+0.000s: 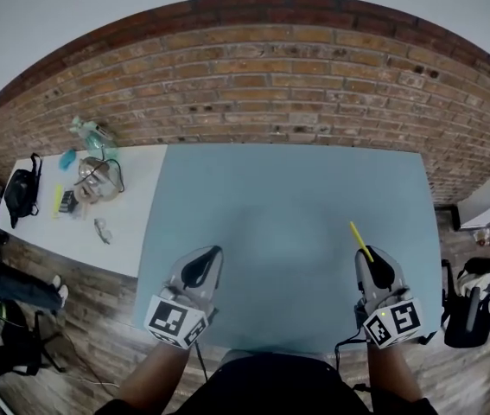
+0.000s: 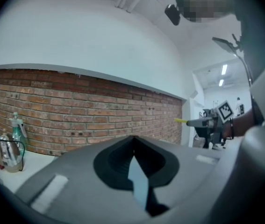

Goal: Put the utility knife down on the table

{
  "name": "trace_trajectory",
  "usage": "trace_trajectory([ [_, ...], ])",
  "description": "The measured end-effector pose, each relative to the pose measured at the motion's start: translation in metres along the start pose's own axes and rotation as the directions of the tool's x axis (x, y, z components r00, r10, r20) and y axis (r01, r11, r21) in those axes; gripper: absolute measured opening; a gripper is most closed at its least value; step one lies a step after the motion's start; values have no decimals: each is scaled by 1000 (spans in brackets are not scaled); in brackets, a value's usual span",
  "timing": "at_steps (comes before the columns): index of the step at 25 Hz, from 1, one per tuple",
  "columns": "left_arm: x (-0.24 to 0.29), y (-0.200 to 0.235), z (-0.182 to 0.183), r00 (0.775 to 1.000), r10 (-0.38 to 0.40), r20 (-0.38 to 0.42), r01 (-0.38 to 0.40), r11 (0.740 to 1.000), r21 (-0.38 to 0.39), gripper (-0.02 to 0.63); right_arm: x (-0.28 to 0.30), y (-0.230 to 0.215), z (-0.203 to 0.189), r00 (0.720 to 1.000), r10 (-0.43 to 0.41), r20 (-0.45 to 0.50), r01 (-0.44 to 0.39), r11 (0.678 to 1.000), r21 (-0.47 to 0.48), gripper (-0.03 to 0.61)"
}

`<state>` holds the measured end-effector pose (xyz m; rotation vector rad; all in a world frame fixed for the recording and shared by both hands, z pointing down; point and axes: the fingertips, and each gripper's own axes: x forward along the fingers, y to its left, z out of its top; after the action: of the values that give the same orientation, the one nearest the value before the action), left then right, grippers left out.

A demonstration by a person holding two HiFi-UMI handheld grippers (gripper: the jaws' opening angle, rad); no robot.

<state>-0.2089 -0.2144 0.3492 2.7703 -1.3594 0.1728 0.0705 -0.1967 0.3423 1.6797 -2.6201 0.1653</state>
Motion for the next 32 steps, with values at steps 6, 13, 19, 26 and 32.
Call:
trace_trajectory([
  [6,-3,2,-6,1000,20,-21,-20,1000,-5,-6,4,-9,-11,1000,-13,-15,14,1000,16,54],
  [13,-6,2,-15,999,32,-37,-33,999,-20,-6,8,-9,-24,999,-2,-38,3,1000,19,54],
  [19,-5,2,-28,997,33,-72,-35,999,-28,-6,14,-6,-32,999,15,-52,-14,1000,19,54],
  [26,-6,6,-49,993,45,-108,-50,998,-44,-6,19,-5,-50,997,29,-73,-27,999,36,54],
  [32,-2,1,-63,991,26,-130,-32,998,-47,-6,16,-5,-65,995,23,-98,-17,998,60,54],
])
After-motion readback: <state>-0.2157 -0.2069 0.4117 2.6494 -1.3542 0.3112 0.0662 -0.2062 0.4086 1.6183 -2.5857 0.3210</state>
